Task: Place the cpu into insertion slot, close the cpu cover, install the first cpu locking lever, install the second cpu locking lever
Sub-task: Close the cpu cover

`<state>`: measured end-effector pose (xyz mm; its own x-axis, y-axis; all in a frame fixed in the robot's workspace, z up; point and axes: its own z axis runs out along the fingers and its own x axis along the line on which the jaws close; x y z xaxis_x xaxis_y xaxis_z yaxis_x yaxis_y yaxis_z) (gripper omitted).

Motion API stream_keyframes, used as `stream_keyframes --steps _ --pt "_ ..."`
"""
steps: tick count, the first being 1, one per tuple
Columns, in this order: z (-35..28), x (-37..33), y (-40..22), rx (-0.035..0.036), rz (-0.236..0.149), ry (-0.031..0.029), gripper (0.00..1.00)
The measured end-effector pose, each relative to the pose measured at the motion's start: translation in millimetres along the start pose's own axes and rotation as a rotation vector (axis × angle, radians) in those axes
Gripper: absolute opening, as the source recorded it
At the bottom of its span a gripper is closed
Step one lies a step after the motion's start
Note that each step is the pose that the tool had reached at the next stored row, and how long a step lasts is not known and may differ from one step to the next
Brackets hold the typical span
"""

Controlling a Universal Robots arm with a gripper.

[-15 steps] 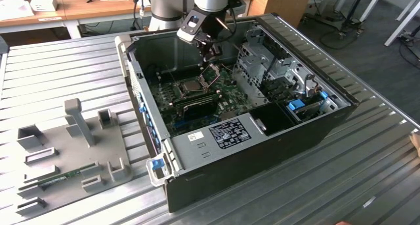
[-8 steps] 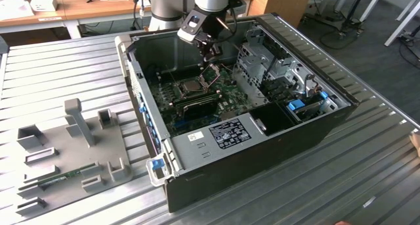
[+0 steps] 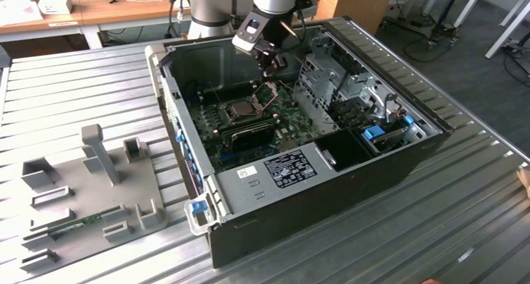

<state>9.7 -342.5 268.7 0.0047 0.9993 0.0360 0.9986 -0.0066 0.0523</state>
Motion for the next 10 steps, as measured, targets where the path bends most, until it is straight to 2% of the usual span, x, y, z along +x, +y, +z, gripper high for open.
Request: stream_keyframes --steps 6,10 --pt "1.8 0.0 14.0 0.0003 0.0 0.0 0.1" --pt "2.0 0.0 15.9 0.0003 0.0 0.0001 0.1"
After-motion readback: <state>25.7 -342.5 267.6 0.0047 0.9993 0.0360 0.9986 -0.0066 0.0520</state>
